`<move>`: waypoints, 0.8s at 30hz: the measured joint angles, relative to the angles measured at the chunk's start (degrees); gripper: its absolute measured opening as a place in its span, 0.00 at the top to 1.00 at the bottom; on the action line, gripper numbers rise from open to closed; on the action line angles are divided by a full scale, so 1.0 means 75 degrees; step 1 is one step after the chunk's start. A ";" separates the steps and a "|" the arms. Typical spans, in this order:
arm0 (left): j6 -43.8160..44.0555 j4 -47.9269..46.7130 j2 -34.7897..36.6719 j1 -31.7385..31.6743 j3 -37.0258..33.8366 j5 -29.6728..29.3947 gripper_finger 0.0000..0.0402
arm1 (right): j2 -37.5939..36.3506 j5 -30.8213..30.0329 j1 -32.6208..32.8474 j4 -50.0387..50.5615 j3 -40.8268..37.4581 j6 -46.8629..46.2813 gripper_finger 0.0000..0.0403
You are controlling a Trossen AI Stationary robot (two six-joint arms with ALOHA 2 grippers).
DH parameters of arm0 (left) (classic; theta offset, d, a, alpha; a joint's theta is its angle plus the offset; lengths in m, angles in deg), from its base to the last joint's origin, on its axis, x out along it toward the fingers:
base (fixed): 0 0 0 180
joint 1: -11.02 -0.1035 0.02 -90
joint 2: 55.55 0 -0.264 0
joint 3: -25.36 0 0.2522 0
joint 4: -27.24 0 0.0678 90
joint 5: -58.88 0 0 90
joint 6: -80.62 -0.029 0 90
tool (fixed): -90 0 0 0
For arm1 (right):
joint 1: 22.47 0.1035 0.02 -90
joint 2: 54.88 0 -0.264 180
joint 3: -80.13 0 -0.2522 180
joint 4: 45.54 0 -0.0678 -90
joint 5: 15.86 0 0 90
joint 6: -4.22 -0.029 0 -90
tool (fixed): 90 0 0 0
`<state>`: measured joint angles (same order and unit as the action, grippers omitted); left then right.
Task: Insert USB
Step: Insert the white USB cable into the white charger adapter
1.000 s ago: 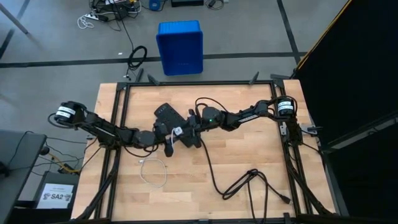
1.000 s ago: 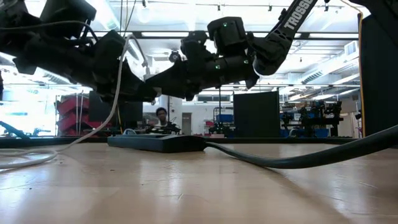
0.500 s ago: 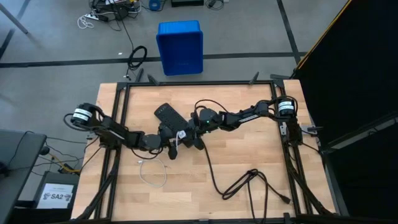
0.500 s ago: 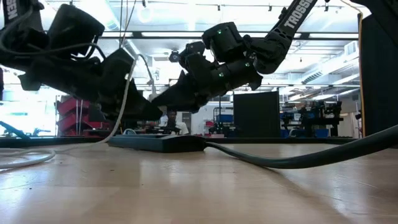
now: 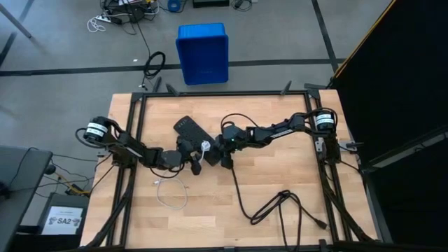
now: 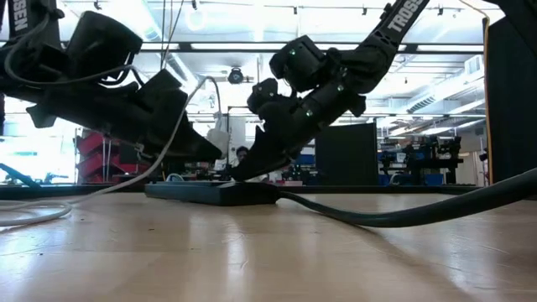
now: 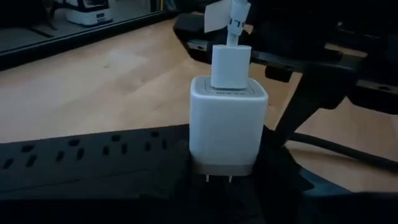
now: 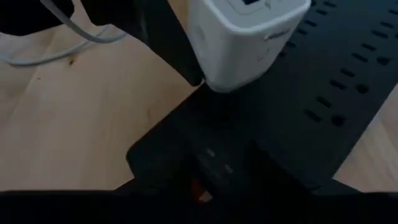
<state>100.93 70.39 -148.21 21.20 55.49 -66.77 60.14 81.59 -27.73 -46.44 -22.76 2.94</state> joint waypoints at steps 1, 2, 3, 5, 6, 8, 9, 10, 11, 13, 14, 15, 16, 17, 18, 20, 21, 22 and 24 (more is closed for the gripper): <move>-0.0109 0.0107 0.0002 0.0003 0.0000 0.0102 0.70 | 0.0000 0.0053 0.0000 -0.0070 0.0000 0.0031 0.66; -0.0247 0.0170 0.0002 0.0008 0.0004 0.0194 0.70 | -0.0011 0.0140 0.0000 -0.0109 0.0003 0.0076 0.66; -0.0325 0.0163 0.0002 0.0009 0.0005 0.0356 0.70 | -0.0026 0.0243 0.0000 -0.0112 0.0003 0.0126 0.66; -0.0458 0.0140 0.0002 0.0009 0.0000 0.0680 0.70 | -0.0109 0.0503 0.0000 -0.0165 -0.0001 0.0137 0.66; -0.0499 0.0143 0.0002 0.0014 0.0000 0.0814 0.70 | -0.0167 0.0661 0.0000 -0.0237 -0.0003 0.0134 0.66; -0.0646 0.0180 0.0002 0.0069 0.0000 0.0973 0.70 | -0.0310 0.0960 -0.0011 -0.0338 0.0012 0.0151 0.65; -0.0673 0.0175 0.0005 0.0107 0.0002 0.1034 0.70 | -0.0360 0.1115 -0.0015 -0.0323 0.0006 0.0168 0.65; -0.0695 0.0171 0.0005 0.0138 0.0002 0.1046 0.70 | -0.0389 0.1218 -0.0019 -0.0368 0.0005 0.0176 0.65; -0.0699 0.0161 0.0005 0.0161 0.0002 0.1091 0.70 | -0.0438 0.1329 -0.0029 -0.0356 0.0003 0.0181 0.65; -0.0707 0.0153 0.0005 0.0181 -0.0006 0.1253 0.70 | -0.0501 0.1521 -0.0032 -0.0547 0.0003 0.0181 0.65; -0.0704 0.0171 0.0011 0.0186 -0.0006 0.1308 0.70 | -0.0501 0.1646 -0.0035 -0.0667 0.0003 0.0178 0.65; -0.0705 0.0171 0.0011 0.0189 -0.0006 0.1348 0.70 | -0.0496 0.1735 -0.0035 -0.0740 0.0001 0.0149 0.65; -0.0707 0.0176 0.0011 0.0189 -0.0009 0.1378 0.70 | -0.0493 0.1762 -0.0035 -0.0793 0.0000 0.0134 0.65; -0.0707 0.0211 0.0011 0.0187 -0.0009 0.1380 0.70 | -0.0493 0.1760 -0.0035 -0.0836 0.0000 0.0136 0.65; -0.0705 0.0253 0.0011 0.0187 -0.0009 0.1379 0.70 | -0.0493 0.1760 -0.0035 -0.0869 0.0000 0.0137 0.65; -0.0706 0.0280 0.0010 0.0187 -0.0009 0.1388 0.70 | -0.0493 0.1760 -0.0025 -0.0900 0.0000 0.0136 0.65; -0.0704 0.0305 0.0008 0.0187 -0.0009 0.1398 0.70 | -0.0493 0.1760 -0.0012 -0.0923 0.0000 0.0134 0.65; -0.0704 0.0338 0.0005 0.0187 -0.0009 0.1418 0.70 | -0.0493 0.1760 0.0002 -0.0954 0.0000 0.0131 0.66; -0.0703 0.0388 0.0005 0.0187 -0.0009 0.1462 0.70 | -0.0493 0.1754 0.0033 -0.1020 0.0000 0.0140 0.67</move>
<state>95.65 73.30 -148.17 22.60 55.42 -55.80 56.45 94.74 -27.48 -54.09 -22.76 3.99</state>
